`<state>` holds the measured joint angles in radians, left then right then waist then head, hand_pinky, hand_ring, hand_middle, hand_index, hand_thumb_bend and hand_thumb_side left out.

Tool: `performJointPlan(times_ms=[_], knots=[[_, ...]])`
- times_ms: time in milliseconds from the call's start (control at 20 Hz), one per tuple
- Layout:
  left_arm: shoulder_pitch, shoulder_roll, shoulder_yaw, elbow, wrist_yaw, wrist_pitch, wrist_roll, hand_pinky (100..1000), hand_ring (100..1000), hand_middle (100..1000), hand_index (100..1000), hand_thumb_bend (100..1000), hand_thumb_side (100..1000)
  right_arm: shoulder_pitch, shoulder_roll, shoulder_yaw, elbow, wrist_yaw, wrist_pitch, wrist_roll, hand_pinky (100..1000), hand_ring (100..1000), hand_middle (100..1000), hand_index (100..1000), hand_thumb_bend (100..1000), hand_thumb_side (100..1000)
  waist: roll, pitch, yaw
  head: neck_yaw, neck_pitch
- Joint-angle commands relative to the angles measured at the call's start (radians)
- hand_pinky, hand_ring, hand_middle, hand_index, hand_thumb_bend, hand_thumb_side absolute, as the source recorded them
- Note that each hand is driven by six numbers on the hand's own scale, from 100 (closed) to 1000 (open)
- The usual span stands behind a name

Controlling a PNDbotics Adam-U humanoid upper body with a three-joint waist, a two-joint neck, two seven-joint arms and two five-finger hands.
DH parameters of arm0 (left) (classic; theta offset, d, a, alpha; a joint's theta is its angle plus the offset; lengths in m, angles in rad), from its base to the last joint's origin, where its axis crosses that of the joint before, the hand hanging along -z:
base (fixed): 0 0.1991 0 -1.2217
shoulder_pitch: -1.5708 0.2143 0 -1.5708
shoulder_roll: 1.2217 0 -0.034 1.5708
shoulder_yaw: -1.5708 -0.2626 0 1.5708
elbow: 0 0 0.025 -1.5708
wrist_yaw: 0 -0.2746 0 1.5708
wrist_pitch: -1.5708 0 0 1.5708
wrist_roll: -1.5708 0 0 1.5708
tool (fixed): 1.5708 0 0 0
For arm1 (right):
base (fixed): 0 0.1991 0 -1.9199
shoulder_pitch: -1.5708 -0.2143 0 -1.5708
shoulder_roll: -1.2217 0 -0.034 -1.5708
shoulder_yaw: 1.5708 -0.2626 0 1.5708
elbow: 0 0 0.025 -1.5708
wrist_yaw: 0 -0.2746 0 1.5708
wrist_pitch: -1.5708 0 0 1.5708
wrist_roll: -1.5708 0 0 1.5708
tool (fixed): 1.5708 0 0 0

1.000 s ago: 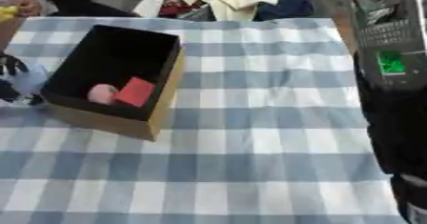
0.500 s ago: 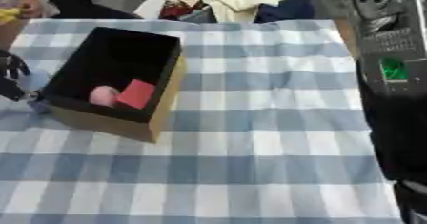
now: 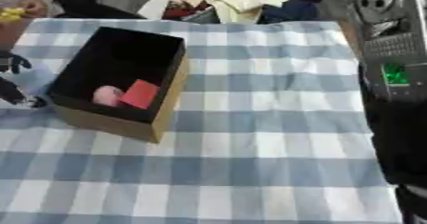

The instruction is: Pick up objects on the table and place them in the box.

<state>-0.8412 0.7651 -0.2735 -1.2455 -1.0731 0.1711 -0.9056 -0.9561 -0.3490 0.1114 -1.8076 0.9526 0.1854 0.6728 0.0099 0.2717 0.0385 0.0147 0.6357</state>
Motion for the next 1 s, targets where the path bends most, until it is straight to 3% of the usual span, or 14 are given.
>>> performJointPlan(times_ms=[50,400,1000], knots=[[-0.028,0.037,0.012,-0.015,-0.011,-0.008,-0.001,902,895,847,992,567,662,-0.01,-0.018,-0.008,-0.007,0.004,0.0,0.0,942,930,845,911,100,1000,0.002,-0.02,0.003,0.0,-0.009],[-0.037,0.033,0.026,-0.018,-0.001,0.008,-0.001,896,895,852,991,537,685,-0.008,-0.012,-0.007,-0.008,0.004,-0.001,0.002,943,929,843,913,100,1000,0.002,-0.017,-0.001,0.002,-0.014],[-0.062,-0.005,0.061,0.079,-0.011,0.046,-0.001,911,938,917,1000,567,646,-0.01,-0.01,-0.008,-0.012,-0.001,0.0,0.004,943,929,837,911,100,1000,-0.006,0.001,0.001,0.01,-0.028]])
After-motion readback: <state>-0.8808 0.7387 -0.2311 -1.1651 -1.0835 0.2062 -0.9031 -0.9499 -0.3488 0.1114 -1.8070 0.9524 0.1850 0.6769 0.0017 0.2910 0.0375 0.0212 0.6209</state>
